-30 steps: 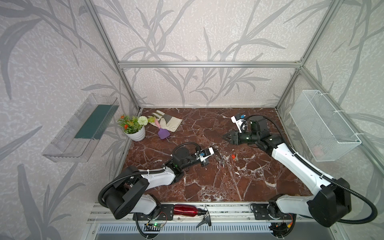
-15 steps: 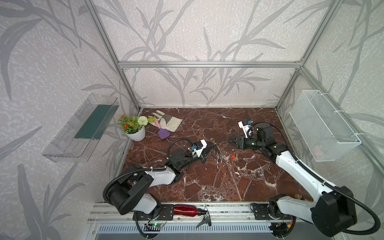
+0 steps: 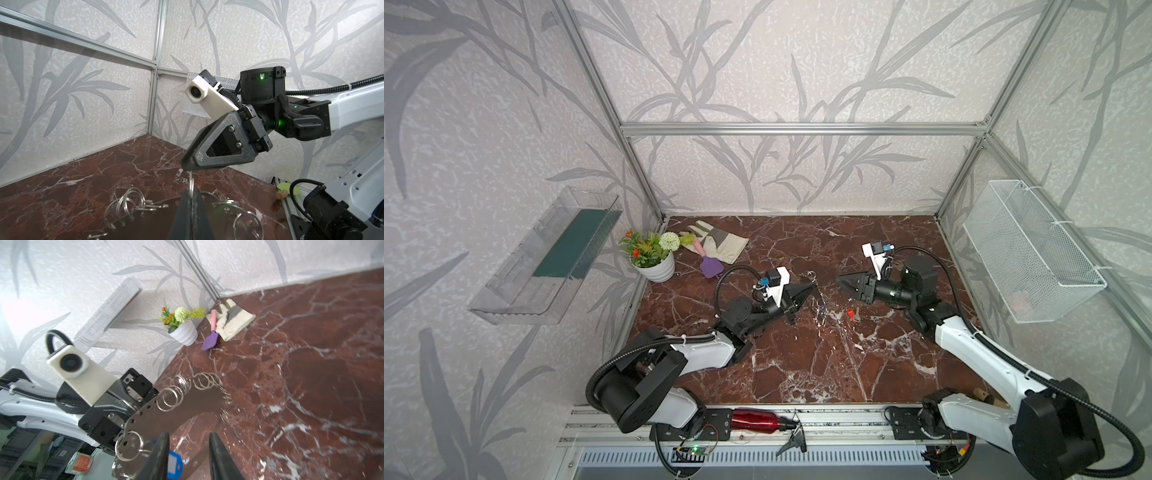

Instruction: Put the keys on the keyring

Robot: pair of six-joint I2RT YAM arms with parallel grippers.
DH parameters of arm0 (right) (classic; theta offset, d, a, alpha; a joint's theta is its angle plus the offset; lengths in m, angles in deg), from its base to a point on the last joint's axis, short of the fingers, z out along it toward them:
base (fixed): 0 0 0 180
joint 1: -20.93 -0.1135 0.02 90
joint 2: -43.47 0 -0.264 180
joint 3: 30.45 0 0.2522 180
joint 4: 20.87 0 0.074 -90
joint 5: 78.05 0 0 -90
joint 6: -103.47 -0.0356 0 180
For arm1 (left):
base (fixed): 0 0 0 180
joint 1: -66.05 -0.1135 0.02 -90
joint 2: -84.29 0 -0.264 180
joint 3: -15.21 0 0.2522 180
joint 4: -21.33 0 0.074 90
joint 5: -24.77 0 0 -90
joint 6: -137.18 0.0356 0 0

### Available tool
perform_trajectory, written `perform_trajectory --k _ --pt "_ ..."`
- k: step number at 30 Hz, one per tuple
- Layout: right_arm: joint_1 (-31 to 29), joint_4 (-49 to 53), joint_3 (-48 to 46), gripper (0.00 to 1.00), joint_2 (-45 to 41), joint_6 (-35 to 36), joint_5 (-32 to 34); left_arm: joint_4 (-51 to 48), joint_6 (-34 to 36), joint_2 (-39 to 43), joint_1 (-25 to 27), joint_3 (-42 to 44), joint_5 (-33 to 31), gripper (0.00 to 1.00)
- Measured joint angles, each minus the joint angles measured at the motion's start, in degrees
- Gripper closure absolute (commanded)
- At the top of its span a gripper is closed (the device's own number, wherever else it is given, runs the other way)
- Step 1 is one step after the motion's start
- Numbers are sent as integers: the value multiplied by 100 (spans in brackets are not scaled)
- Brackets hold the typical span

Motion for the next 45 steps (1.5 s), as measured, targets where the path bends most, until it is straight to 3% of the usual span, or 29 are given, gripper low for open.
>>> perform_trajectory --k 7,17,45 --pt "-195 -1080 7 68 168 -313 -481 20 -750 13 -17 -168 197 100" --pt "-219 -2114 20 77 485 -918 -872 22 -1270 13 -17 -369 551 100" --pt "-350 -3211 26 80 789 -1650 -1132 105 -1491 -33 -28 -417 549 100"
